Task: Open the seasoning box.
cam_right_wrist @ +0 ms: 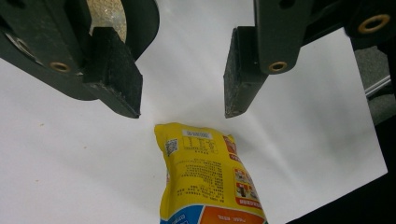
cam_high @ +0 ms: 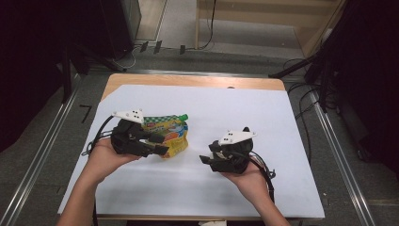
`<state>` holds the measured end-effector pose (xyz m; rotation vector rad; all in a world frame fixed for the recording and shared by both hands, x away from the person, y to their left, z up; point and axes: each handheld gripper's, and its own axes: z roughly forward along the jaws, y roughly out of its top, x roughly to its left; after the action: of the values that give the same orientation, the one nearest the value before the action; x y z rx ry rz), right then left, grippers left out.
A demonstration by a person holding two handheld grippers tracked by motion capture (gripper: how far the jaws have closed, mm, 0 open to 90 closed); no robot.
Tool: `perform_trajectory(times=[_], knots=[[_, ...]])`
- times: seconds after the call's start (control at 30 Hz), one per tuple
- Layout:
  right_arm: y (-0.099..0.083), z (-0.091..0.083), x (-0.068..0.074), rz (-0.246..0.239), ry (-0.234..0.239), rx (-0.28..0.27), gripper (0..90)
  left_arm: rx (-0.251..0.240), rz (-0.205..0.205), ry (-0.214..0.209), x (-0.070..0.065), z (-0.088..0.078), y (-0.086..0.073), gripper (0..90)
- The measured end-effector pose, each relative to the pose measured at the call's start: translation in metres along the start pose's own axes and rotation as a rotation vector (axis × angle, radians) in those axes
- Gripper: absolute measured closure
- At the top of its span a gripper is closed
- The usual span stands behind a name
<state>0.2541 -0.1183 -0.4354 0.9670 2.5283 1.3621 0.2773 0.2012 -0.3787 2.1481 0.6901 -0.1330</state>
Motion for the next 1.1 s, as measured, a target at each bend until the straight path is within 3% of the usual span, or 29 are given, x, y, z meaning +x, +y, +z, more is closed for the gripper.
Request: perform_trajectory(times=[0.5, 0.73, 0.93, 1.1], knots=[[0.005, 0.005, 0.002, -0.016, 0.02, -0.003, 48.2, -0.01, -0.047, 0.032, 0.013, -0.026, -0.024, 50.1], [0.006, 0.012, 0.006, -0.041, 0.039, 0.008, 48.2, -0.005, -0.083, 0.087, 0.022, -0.041, -0.039, 51.2], [0.007, 0.015, 0.009, -0.036, 0.059, 0.008, 48.4, -0.011, -0.093, 0.131, 0.031, -0.038, -0.042, 50.5], [0.005, 0.019, 0.014, -0.047, 0.066, 0.019, 48.4, 0.001, -0.085, 0.134, 0.037, -0.027, -0.041, 51.7]])
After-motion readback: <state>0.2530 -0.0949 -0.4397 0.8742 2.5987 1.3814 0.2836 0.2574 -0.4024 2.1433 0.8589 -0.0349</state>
